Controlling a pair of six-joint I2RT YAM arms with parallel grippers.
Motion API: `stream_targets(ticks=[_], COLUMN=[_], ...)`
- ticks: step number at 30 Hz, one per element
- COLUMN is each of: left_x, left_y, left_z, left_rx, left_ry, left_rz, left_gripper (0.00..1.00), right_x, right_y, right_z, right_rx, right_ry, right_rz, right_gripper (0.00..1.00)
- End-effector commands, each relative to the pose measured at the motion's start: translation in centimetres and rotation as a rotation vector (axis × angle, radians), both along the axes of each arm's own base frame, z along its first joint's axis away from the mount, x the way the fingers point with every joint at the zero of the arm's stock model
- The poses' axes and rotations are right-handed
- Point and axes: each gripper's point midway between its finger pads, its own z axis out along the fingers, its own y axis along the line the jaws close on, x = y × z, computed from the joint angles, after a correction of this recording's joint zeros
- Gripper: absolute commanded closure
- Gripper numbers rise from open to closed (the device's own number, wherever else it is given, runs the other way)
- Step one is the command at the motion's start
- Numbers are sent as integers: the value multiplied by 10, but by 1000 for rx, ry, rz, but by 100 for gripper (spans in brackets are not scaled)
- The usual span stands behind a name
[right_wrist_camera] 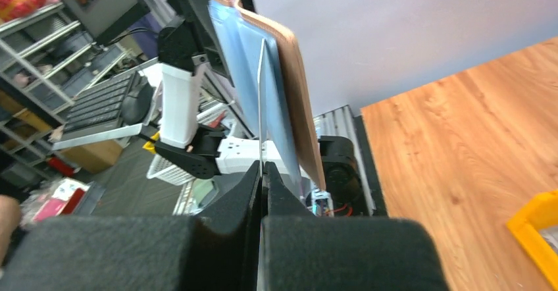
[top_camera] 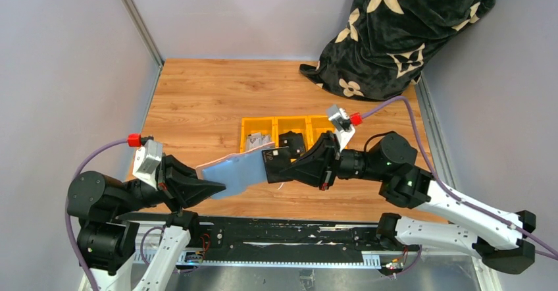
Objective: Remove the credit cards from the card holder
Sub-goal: Remove the credit card from the card holder, then place the credit card in the storage box.
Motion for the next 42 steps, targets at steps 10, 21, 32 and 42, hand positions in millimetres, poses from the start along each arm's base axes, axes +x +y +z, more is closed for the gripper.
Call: stream_targets(ticks=[10,21,32,42], left_x=[-6,-12,5,10], left_y=[7,18,39,32], left_z=[5,-4,-35,-49], left_rx=[66,136,400,454], left_ry=[-204,-509,-1151,-1285], left_rz=[51,133,299,236], left_gripper=[100,100,100,100], right_x=[132,223,251,268], right_y=[-46,-28,-5,-9], right_z=[-106,-223,-299,-306], right_rx=[-370,-659,-808,-836], right_ry=[162,313,388,372], right_rz=[-561,-663,-619,-691], right_gripper=[100,100,100,72])
